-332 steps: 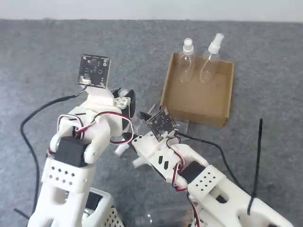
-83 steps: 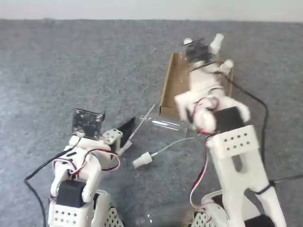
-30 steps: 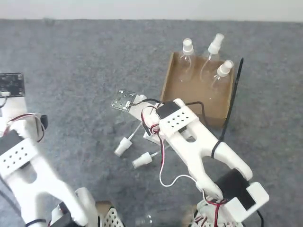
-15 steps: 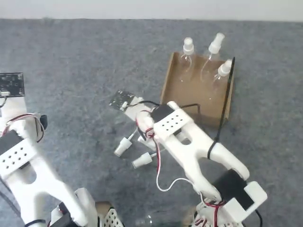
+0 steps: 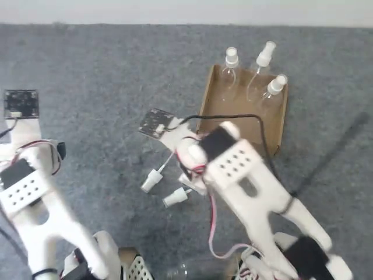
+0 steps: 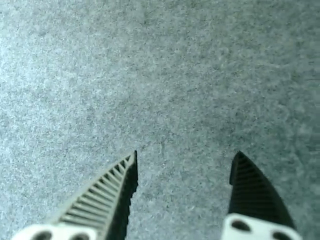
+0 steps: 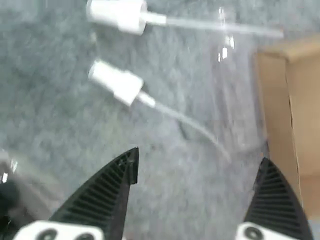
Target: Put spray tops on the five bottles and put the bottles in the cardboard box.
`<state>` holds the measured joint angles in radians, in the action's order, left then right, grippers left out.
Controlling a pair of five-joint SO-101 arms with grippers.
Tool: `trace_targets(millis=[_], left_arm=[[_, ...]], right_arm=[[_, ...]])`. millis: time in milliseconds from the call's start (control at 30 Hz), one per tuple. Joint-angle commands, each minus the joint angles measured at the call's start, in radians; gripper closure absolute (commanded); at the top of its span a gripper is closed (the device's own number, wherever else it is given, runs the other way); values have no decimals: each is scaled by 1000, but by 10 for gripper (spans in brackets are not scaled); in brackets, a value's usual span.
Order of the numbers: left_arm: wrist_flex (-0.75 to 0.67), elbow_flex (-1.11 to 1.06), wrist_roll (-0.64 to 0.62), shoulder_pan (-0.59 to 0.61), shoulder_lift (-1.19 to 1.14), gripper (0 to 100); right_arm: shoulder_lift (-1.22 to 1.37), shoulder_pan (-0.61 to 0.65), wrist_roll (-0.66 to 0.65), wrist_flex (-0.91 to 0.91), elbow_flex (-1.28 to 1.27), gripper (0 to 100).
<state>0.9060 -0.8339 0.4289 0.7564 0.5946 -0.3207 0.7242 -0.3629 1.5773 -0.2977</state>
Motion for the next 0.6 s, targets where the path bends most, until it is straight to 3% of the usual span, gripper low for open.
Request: trace_targets(millis=[0,133,233,433,567], left_arm=[[-12,8,3,-2,14,727],[-11,8,3,-3,14,727],[-11,7,3,-3,9,727],[3,-27,6,-15,15,727],[48,-35,5,-64,17,729]], right_arm=[[-180,-136,-64,182,55,686],[-257,-294,-219,216,15,686],[-288,-283,-330,214,-106,686],[-363,-229,-344,113,-339,686],[-469,-312,-321,41,-448,689]])
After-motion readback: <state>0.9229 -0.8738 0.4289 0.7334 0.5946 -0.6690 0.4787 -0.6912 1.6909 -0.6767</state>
